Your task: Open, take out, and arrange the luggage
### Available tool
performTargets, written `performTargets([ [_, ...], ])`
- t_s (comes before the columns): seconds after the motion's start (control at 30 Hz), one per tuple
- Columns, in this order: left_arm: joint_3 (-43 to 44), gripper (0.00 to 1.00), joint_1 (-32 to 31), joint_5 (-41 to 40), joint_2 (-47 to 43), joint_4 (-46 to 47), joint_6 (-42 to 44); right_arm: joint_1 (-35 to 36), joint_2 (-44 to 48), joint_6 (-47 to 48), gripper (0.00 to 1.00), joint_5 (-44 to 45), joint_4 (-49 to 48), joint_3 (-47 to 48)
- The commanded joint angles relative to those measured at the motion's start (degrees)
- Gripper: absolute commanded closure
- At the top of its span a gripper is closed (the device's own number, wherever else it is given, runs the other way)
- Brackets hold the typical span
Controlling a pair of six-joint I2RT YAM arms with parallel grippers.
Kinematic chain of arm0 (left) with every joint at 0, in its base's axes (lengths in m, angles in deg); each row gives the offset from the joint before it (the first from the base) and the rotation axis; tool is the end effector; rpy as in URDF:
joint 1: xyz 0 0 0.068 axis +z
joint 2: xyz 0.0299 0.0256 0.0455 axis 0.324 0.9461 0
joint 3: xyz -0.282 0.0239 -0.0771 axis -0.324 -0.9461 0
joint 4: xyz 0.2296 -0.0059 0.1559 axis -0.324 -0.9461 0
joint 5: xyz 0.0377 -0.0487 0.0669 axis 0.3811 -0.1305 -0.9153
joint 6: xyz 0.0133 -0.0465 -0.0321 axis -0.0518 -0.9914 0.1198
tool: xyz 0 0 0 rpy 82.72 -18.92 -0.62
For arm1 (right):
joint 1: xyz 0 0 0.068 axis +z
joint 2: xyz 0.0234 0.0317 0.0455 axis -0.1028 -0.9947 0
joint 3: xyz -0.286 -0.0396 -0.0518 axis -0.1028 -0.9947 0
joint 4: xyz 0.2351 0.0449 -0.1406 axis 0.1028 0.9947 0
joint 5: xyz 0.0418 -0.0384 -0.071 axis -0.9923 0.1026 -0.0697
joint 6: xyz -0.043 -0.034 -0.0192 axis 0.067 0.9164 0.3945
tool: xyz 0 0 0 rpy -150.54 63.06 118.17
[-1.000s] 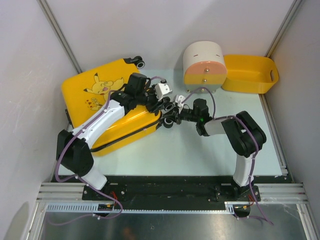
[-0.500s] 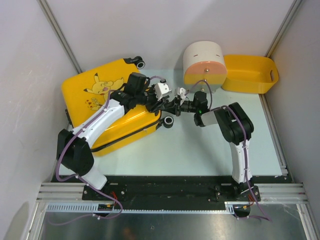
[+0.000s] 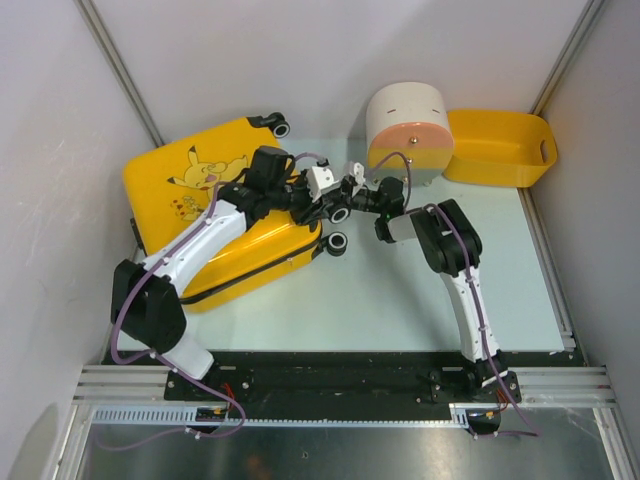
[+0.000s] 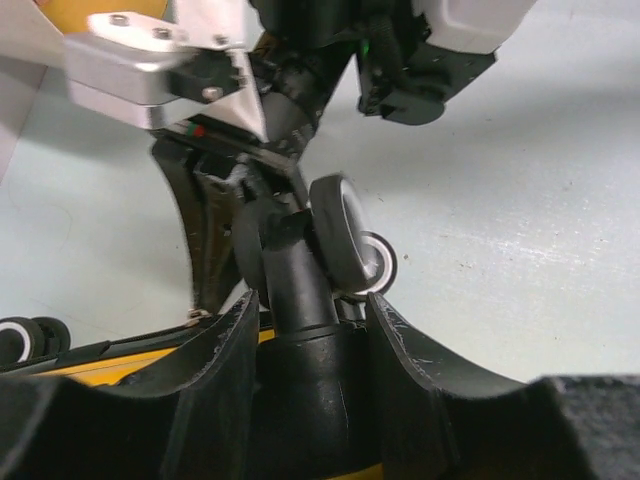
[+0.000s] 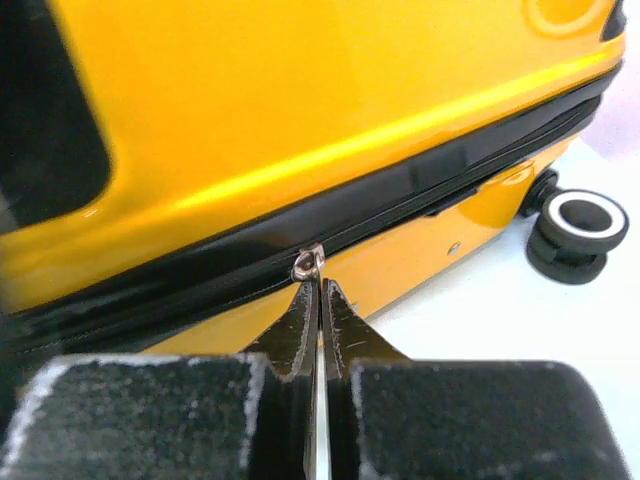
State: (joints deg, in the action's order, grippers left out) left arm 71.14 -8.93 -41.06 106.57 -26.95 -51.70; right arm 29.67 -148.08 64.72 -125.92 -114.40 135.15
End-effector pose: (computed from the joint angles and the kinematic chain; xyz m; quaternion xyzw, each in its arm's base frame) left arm 0.3248 -0.1961 0.3303 0.5502 0.6804 -0.2207 0.4308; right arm 0.4564 0.2401 0.1428 -0.4661 0.4631 0.4715 0.5882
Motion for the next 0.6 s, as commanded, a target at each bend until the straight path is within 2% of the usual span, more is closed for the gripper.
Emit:
performTargets([
  [0.0,-4.8,1.0,1.8,1.6,1.3,-24.3,-2.0,-0.8,-3.5,-2.2,1.0,11.1,-2.9,9.4],
  [0.23,-3.2,1.0,1.8,4.4,0.4,-24.3,-3.9,1.6,-10.0,-2.9,1.0,14.3,-2.6,19.5],
  [0.37,-0.7,0.97,3.0,5.8,-1.4,-24.2,-6.2,1.6,-10.1,-2.1,1.0,17.6,0.5,21.4],
  [0.4,0.2,0.94,4.4,6.2,-1.8,-24.1,-7.7,1.4,-9.4,-2.2,0.93,17.6,1.4,20.7],
  [0.43,2.7,0.81,5.2,6.4,-2.2,-24.2,-8.8,1.0,-8.4,-2.2,0.82,17.4,2.2,17.7],
  [0.47,4.1,0.71,6.1,6.0,-2.5,-24.2,-11.5,0.8,-5.7,-2.2,0.69,16.2,3.5,15.7],
  [0.5,5.6,0.64,7.8,5.2,-2.8,-24.2,-12.8,0.6,-3.9,-1.9,0.48,15.2,4.4,13.1],
  [0.53,7.9,0.54,8.8,4.5,-3.3,-24.2,-14.0,0.0,-2.3,-1.4,0.4,13.9,6.4,11.2],
  [0.57,8.9,0.48,10.1,4.6,-3.9,-24.2,-16.1,-0.5,1.8,-1.5,0.34,11.5,13.9,8.8],
])
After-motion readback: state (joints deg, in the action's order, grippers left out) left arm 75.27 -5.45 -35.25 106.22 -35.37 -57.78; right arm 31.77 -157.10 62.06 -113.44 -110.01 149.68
